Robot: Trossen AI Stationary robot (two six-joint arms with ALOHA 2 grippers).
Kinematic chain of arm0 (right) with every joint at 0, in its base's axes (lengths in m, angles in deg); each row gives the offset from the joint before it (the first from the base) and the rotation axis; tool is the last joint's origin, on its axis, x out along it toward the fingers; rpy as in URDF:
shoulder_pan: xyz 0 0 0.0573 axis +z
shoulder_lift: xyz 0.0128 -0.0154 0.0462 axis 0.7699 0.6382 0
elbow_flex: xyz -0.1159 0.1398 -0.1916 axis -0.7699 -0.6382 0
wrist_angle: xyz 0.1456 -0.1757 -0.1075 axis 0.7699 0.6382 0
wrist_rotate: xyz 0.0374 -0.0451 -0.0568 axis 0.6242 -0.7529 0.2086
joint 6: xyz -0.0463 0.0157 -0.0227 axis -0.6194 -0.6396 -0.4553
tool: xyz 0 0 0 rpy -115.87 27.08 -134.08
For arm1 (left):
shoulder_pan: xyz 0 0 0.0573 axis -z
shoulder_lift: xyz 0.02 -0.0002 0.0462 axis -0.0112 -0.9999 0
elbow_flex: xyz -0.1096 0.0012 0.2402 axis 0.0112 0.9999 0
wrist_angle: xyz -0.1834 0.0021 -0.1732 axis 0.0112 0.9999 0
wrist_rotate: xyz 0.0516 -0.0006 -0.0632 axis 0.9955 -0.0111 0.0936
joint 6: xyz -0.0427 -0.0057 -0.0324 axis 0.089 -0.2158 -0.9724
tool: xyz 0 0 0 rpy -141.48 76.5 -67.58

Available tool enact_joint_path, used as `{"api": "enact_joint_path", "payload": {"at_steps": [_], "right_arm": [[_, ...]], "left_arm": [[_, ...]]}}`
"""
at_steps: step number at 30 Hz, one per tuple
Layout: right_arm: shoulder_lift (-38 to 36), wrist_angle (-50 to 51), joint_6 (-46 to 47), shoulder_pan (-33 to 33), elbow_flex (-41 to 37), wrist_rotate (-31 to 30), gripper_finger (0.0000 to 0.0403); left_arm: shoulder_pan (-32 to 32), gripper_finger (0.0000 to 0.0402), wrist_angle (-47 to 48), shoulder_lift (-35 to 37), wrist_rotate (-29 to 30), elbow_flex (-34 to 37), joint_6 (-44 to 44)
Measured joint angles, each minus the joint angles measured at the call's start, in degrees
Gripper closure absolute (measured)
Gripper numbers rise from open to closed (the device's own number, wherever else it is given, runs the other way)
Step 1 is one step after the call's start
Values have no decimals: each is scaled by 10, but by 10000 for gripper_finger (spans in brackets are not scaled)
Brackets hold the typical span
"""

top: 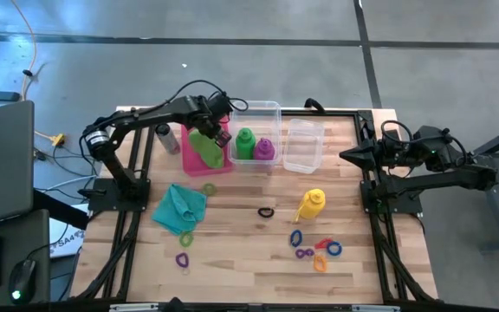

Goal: Pick & Place Sports Items
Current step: Put the green towel into the red bin, then put the left purple spring keychain into the right transparent bin

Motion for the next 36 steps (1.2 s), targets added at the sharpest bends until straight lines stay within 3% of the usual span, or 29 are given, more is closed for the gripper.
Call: {"api": "enact_joint_path", "payload": {"at_steps": [10, 21, 31, 36], "right_arm": [[0, 0, 0, 0, 0, 5, 403], [0, 0, 0, 0, 0, 5, 403], [0, 0, 0, 0, 0, 5, 403], [0, 0, 0, 0, 0, 5, 403]], "left_arm": [[3, 351, 1, 0, -2, 0, 23], [3, 269, 1, 2, -1, 0, 29], [3, 231, 3, 68, -6, 0, 32], [3, 232, 5, 122, -75, 0, 29]]}}
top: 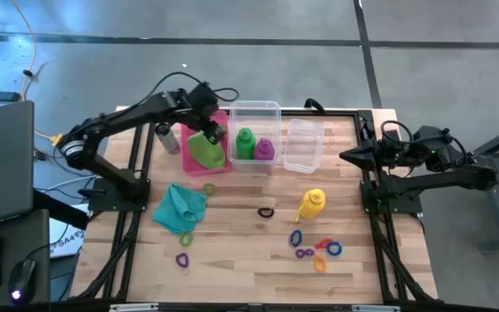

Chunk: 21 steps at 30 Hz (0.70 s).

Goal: Pick & Place Sports Items
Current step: Put the left purple spring keychain into the right transparent bin

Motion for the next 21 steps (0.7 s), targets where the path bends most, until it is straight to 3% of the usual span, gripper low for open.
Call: {"api": "enact_joint_path", "payload": {"at_steps": [10, 21], "right_arm": [[0, 0, -1, 0, 0, 1, 403], [0, 0, -2, 0, 0, 2, 403]], "left_arm": [[50, 231, 0, 95, -196, 0, -1], [193, 231, -15, 176, -195, 0, -6]]}}
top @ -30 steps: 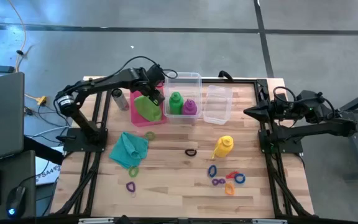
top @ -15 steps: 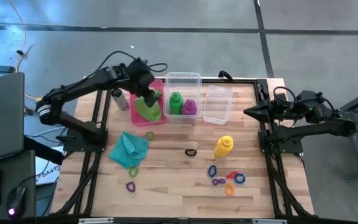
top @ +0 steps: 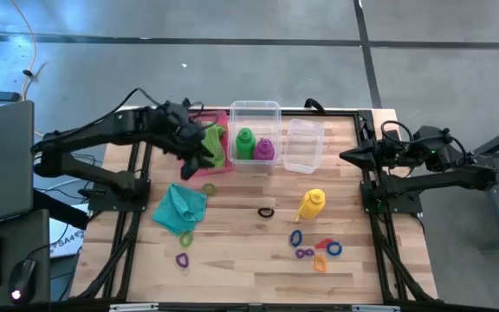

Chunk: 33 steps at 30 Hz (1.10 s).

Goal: Pick & Place Sports Items
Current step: Put the left purple spring keychain into the right transparent bin

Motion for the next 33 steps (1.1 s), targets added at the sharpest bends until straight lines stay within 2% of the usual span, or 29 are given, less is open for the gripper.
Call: {"api": "enact_joint_path", "payload": {"at_steps": [12, 17, 27, 29, 33], "right_arm": [[0, 20, 17, 0, 0, 28, 403], [1, 20, 17, 0, 0, 32, 403], [1, 20, 23, 0, 0, 30, 403], [1, 20, 28, 0, 0, 30, 403], [1, 20, 32, 0, 0, 30, 403]], "left_arm": [[209, 231, -6, 4, 0, 0, 6], [273, 231, -13, -2, 1, 0, 4], [426, 232, -11, -31, 122, 0, -37], [460, 232, 0, -38, 163, 0, -39], [511, 232, 29, -55, 203, 0, -82]]}}
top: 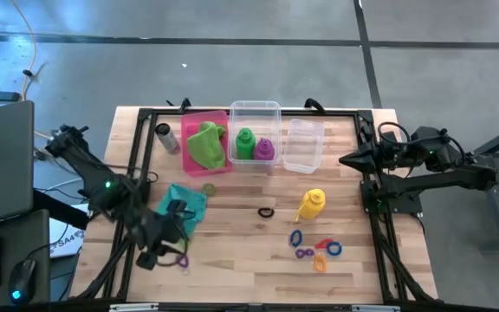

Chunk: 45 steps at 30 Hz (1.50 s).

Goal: Pick & Place Sports Items
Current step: Put the left purple spring keychain into the right transparent bin

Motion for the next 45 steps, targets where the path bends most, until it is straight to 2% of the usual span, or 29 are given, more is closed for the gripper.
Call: {"api": "enact_joint_path", "payload": {"at_steps": [3, 8, 15, 21, 28, 30, 37, 45], "right_arm": [[0, 0, 0, 0, 0, 0, 403], [0, 0, 3, 0, 0, -2, 403], [0, 0, 43, 0, 0, -2, 403], [0, 0, 70, 0, 0, -2, 403], [0, 0, 73, 0, 0, -2, 403], [0, 0, 75, 0, 0, -2, 403], [0, 0, 73, 0, 0, -2, 403], [0, 0, 73, 0, 0, -2, 403]], "left_arm": [[26, 232, 9, -18, 19, 0, -16], [55, 232, 9, -62, 19, 0, -23], [60, 232, 7, -126, -59, 0, -22], [48, 232, 8, -174, -73, 0, -22], [49, 232, 7, -200, -104, 0, -73], [55, 232, 4, -201, -92, 0, -77], [99, 232, 4, -201, 8, 5, -78], [120, 232, -25, -199, 31, 72, -99]]}}
